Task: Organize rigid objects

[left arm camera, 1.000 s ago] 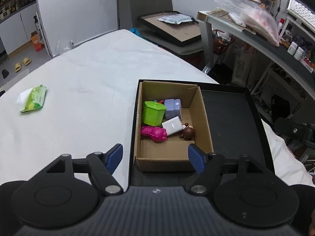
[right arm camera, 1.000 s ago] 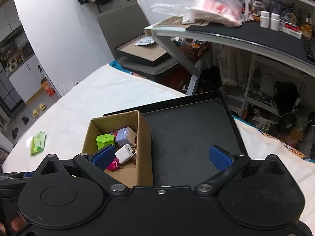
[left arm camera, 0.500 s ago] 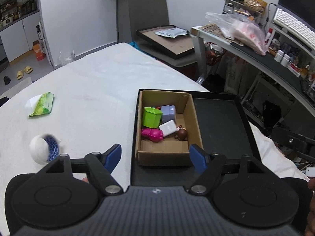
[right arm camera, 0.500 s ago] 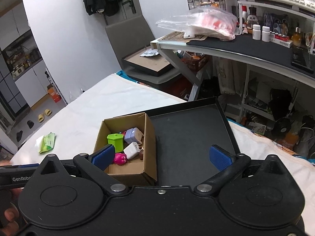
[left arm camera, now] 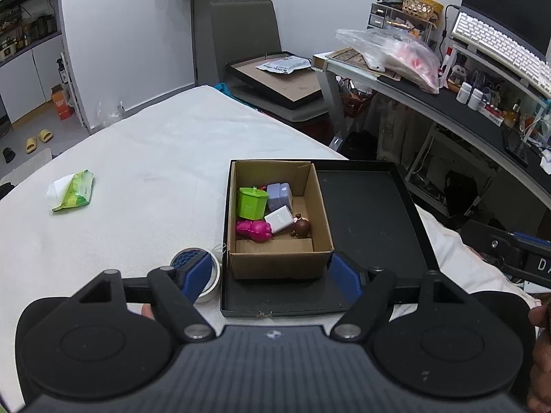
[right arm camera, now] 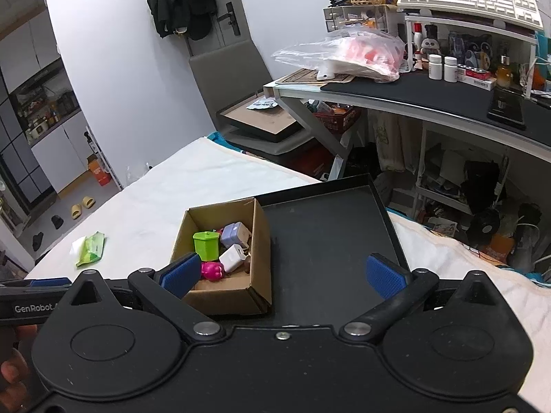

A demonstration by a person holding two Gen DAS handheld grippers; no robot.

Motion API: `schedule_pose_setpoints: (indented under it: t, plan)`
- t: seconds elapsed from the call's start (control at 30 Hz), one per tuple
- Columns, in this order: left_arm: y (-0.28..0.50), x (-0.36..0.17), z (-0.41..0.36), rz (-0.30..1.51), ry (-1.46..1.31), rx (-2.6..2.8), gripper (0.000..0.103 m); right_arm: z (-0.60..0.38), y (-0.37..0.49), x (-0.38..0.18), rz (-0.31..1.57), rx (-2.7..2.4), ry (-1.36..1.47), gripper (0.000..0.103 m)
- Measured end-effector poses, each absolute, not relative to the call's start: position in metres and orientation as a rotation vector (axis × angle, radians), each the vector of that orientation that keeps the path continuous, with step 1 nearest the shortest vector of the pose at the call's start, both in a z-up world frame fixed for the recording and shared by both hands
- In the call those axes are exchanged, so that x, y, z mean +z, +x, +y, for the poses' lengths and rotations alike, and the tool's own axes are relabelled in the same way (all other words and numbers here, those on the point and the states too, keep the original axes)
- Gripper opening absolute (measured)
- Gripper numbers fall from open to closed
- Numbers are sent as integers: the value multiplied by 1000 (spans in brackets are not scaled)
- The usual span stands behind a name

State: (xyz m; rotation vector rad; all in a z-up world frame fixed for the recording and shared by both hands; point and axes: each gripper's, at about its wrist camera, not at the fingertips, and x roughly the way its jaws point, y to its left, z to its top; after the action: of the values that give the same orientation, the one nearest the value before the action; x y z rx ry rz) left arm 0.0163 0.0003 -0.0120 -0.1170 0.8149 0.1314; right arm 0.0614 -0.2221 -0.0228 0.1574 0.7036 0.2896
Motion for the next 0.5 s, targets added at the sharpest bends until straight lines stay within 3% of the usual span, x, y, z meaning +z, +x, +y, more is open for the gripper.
schedule_pose_setpoints:
  t: [0.5]
  plan:
    - [5,-5,-7,812,-95,131,76,-235,45,-9,659,288,172,103]
